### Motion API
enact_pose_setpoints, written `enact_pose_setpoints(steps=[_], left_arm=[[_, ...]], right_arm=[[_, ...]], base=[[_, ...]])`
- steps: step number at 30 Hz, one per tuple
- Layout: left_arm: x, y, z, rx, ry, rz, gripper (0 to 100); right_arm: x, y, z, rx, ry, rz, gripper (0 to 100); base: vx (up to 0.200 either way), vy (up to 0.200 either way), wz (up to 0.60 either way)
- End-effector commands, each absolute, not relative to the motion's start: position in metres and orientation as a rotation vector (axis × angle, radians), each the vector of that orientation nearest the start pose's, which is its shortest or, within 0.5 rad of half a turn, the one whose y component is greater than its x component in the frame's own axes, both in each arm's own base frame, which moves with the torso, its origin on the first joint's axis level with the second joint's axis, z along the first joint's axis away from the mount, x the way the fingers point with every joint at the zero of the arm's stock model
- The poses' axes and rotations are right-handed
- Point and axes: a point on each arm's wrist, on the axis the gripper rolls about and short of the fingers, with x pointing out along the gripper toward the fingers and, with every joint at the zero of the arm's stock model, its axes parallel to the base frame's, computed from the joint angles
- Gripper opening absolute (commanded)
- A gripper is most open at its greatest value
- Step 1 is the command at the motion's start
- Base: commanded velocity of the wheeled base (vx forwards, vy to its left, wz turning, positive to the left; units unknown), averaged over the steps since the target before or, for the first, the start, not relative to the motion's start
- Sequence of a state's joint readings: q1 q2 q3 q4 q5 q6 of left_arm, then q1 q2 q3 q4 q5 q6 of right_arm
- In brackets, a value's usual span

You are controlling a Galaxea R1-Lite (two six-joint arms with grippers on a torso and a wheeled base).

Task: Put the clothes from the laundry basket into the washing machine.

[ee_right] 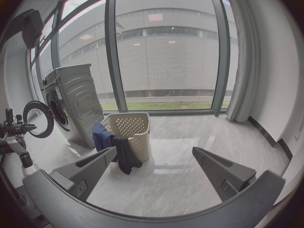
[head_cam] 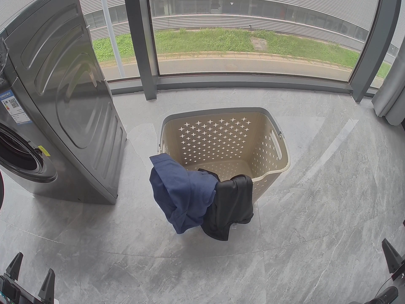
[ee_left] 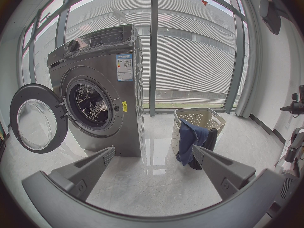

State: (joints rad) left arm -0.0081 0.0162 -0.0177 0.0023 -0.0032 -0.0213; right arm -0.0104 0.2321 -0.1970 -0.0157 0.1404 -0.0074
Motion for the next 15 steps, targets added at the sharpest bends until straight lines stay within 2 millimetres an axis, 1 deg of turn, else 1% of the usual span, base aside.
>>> enact_pose_setpoints(steps=[1,4,5,6,7,8,15], left_arm=[[-0.023,0.0,0.076,-0.023,0.002,-0.012,100],[-0.023,0.0,0.076,-0.028,0.002,-0.012,100],[-0.023,0.0,0.076,-0.028,0.002,-0.012,100],[-0.023,0.0,0.076,-0.028,0.002,-0.012,100],[-0.023,0.0,0.076,-0.028,0.002,-0.012,100],[-0.023,0.0,0.076,-0.029,0.002,-0.012,100],[-0.023,0.0,0.076,-0.029,0.002,-0.012,100]], right_arm=[[0.073,0.009,0.145,0.026,0.382,0.306,100],[0.095,0.018,0.141,0.033,0.429,0.377,100],[0.095,0.018,0.141,0.033,0.429,0.377,100],[0.108,0.023,0.136,0.054,0.478,0.399,100],[0.108,0.023,0.136,0.054,0.478,0.399,100],[0.118,0.03,0.133,0.07,0.509,0.407,100],[0.14,0.055,0.13,0.092,0.517,0.373,100]], base=[[0.0,0.0,0.0],[0.0,0.0,0.0],[0.0,0.0,0.0],[0.0,0.0,0.0],[0.0,0.0,0.0],[0.0,0.0,0.0],[0.0,0.0,0.0]])
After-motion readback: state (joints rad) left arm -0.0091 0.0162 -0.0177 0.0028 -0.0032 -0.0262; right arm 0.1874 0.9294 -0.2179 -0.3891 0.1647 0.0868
